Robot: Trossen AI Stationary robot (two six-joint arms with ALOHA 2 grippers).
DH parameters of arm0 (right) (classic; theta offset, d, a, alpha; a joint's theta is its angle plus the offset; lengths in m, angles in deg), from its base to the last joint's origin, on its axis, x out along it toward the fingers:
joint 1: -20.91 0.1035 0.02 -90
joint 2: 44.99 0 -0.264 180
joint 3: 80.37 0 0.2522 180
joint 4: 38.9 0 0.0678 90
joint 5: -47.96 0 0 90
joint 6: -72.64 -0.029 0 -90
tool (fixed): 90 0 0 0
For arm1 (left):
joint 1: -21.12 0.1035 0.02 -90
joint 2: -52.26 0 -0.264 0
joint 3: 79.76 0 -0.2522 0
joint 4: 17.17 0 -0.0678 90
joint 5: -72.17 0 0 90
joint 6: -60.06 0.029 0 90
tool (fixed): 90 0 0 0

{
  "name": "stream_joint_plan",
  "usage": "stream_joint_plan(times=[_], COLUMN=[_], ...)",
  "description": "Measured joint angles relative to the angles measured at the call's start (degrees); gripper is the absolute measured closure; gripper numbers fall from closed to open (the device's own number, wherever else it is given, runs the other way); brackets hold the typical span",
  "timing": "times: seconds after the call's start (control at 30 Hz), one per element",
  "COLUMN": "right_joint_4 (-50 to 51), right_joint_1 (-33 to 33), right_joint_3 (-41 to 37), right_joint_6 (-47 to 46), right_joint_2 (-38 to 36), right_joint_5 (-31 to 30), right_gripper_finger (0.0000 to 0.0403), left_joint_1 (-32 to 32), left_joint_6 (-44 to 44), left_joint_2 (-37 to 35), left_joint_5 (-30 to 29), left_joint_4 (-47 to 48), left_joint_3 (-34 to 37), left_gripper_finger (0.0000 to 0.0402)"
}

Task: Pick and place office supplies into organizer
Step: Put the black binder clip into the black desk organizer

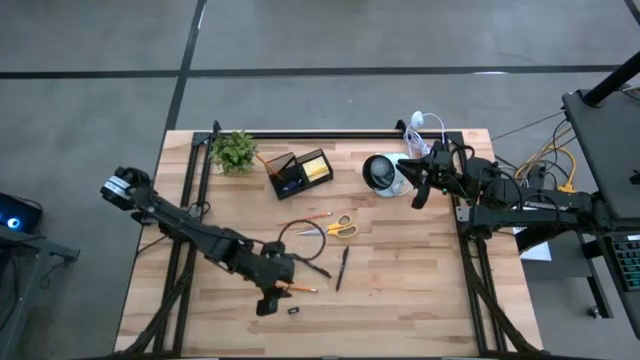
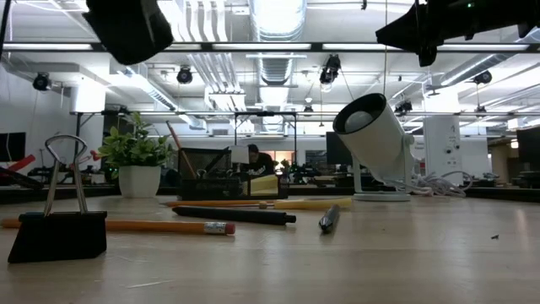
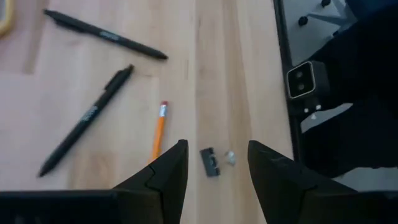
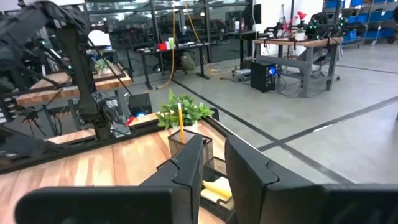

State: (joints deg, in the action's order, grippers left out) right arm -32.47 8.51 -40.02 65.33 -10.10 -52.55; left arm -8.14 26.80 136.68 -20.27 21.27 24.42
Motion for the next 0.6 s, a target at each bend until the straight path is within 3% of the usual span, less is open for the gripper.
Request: stream_joint_plan(times=[0.6], right_joint_4=[1.39], right_joint_1=[0.02], right_joint_3=[0.0], right_joint_6=[-0.02], right_joint_2=[0.07], right_joint_5=[-0.02], right_gripper_finger=[0.0344], left_joint_1=[-5.9], left_joint_6=[-4.07], left_joint_2=[12.33], left_joint_5=[2.51], left_joint_4=[5.53], left_joint_3=[-8.75], left_gripper_finger=[0.0251])
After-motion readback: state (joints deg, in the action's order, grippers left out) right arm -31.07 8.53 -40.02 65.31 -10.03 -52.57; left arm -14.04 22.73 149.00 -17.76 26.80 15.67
